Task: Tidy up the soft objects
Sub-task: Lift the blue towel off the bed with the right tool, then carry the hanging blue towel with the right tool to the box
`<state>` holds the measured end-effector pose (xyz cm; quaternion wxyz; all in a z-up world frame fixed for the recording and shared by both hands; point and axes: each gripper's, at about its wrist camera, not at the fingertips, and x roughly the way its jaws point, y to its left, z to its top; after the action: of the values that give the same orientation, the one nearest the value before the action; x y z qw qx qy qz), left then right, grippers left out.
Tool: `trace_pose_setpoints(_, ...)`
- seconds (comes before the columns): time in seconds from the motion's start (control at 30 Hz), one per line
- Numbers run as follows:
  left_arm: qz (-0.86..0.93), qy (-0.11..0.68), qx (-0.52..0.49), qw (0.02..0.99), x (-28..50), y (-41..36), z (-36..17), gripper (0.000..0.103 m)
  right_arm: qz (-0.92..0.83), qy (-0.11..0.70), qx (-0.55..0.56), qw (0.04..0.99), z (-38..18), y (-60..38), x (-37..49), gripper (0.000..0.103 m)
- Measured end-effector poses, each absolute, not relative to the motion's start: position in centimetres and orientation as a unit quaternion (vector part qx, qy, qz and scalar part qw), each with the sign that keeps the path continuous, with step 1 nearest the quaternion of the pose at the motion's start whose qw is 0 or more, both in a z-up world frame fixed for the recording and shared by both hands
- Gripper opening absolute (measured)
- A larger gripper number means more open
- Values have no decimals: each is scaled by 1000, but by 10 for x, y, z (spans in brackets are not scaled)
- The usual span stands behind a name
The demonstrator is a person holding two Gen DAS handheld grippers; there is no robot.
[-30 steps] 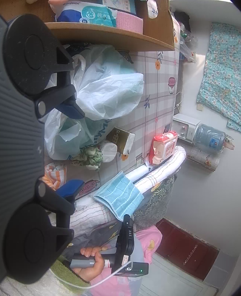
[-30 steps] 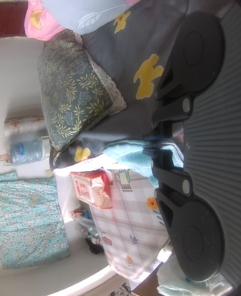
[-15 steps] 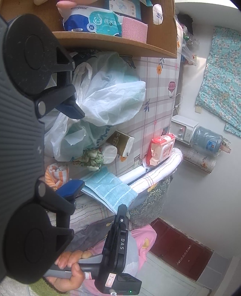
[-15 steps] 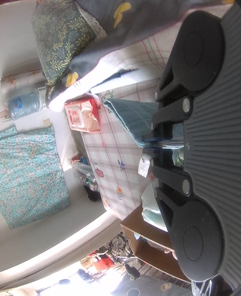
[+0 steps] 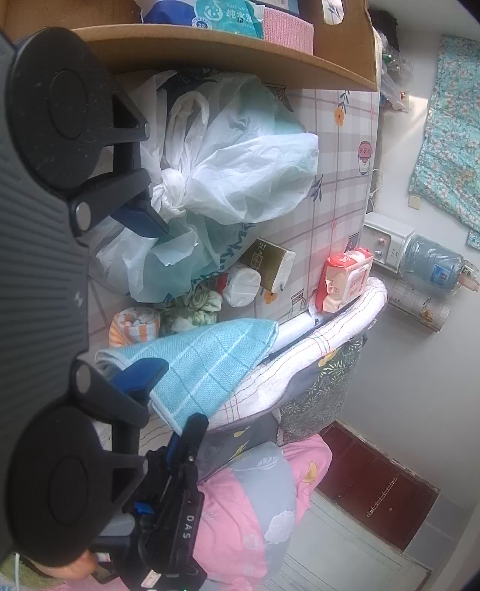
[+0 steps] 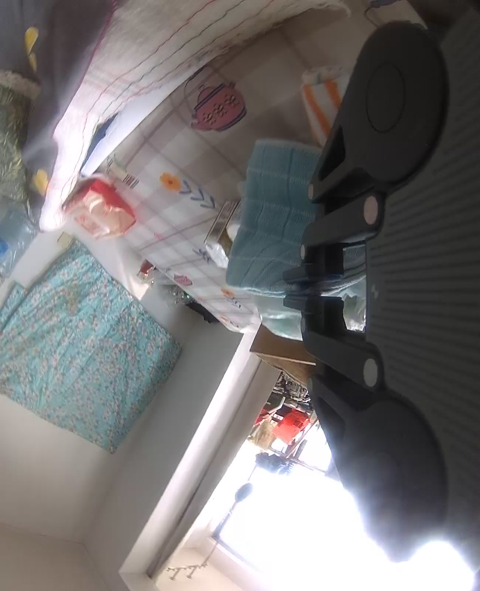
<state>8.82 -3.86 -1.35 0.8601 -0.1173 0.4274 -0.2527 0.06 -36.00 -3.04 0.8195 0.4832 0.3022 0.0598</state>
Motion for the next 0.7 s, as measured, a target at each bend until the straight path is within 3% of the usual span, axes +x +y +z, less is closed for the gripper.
trace_pose_setpoints(0.2,-266,444,-106,849,94,-60,-22,68,2,330,505,798,-74,-366,-25,6)
trace_pose_setpoints(0.7,-283,489,-51,823,113,-137,-57,58,29,370,513,774,-108,-360,-34,9)
